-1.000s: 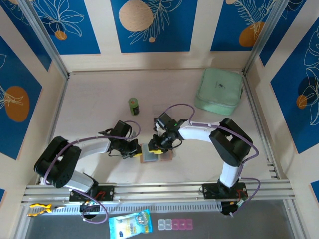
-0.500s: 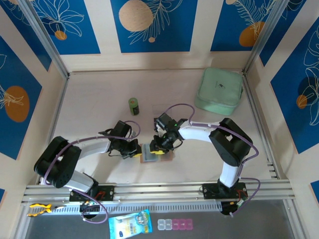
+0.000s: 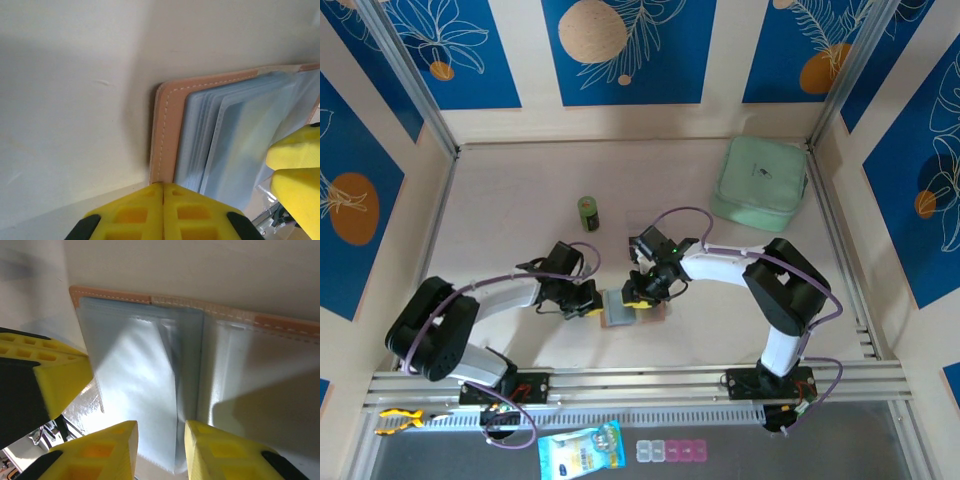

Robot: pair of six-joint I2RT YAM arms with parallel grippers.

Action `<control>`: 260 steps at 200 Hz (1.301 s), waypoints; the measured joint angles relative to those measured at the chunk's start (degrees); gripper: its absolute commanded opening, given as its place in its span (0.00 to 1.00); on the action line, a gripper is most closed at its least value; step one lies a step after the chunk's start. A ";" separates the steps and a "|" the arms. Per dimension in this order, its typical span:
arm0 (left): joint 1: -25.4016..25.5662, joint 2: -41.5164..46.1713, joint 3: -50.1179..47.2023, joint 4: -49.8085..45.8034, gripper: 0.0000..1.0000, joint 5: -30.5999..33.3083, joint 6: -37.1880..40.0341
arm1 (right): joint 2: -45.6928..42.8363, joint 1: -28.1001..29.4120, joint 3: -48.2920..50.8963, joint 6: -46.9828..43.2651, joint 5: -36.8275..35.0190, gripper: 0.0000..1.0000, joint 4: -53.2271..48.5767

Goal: Take the credit cards out of the card holder

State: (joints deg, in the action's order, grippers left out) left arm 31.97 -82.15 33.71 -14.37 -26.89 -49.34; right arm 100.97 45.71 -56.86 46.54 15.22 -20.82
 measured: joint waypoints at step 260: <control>0.11 -2.36 1.22 0.07 0.08 0.48 1.51 | 3.30 0.46 -3.93 -2.62 2.73 0.27 -1.11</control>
State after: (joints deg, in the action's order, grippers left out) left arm 32.08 -84.51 34.94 -14.31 -26.41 -47.83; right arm 104.27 46.17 -60.80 43.92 17.96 -21.93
